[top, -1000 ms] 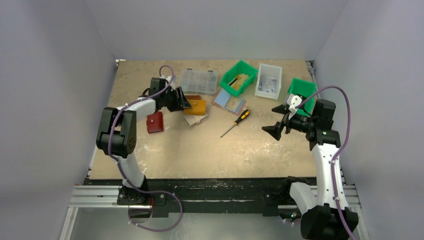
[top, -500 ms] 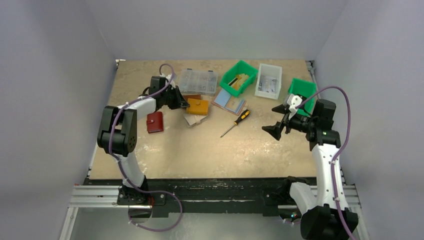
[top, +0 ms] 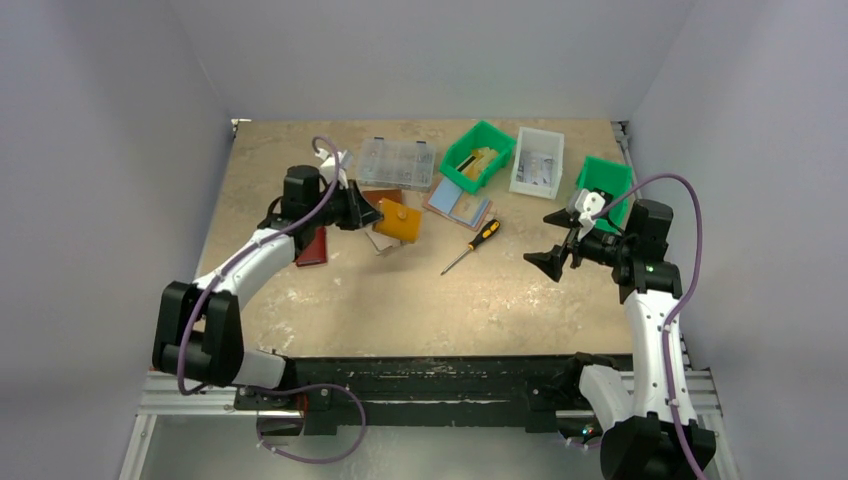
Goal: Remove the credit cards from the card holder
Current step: Pick up the card holder from the center of the board, then place the card holder at the center of the board.
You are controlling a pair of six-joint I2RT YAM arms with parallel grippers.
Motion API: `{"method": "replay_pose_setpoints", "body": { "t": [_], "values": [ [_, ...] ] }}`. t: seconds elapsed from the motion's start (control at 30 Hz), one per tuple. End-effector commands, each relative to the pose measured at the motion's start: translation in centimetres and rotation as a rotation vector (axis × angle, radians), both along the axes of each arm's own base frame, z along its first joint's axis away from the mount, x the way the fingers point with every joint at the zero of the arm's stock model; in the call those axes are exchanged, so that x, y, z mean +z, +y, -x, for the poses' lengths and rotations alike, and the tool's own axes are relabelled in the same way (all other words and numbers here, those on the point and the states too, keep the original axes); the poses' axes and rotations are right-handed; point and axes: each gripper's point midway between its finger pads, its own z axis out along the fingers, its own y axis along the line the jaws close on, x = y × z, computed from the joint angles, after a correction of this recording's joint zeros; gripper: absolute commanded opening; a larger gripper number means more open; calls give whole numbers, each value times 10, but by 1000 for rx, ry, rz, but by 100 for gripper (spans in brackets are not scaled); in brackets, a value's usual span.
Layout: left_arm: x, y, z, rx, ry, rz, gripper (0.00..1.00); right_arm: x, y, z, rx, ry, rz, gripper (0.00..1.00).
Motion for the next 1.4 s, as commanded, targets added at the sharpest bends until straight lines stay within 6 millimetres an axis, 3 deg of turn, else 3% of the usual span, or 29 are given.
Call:
{"method": "replay_pose_setpoints", "body": {
  "t": [0.0, 0.17, 0.27, 0.43, 0.6, 1.0, 1.3, 1.37],
  "values": [
    [42, -42, 36, -138, -118, 73, 0, 6, 3, 3, 22, -14, -19, 99],
    [58, -70, 71, -163, -119, 162, 0, 4, 3, 3, 20, 5, -27, 99],
    [58, -84, 94, -172, -96, 238, 0, 2, 4, 3, 22, 9, -28, 99],
    [31, -114, 137, -213, -35, 288, 0, -4, 8, 5, 47, -4, -23, 99],
    [7, -148, 166, -234, -12, 296, 0, -16, 21, 9, 103, -9, 6, 99],
    [-33, -171, 158, -73, 64, 298, 0, -50, 44, 46, 360, -140, 109, 99],
    [-50, -185, 163, -97, 88, 251, 0, -65, 44, 45, 379, -138, 168, 99],
    [-56, -183, 162, -86, 94, 217, 6, -66, 44, 46, 378, -136, 168, 99]
  ]
}}
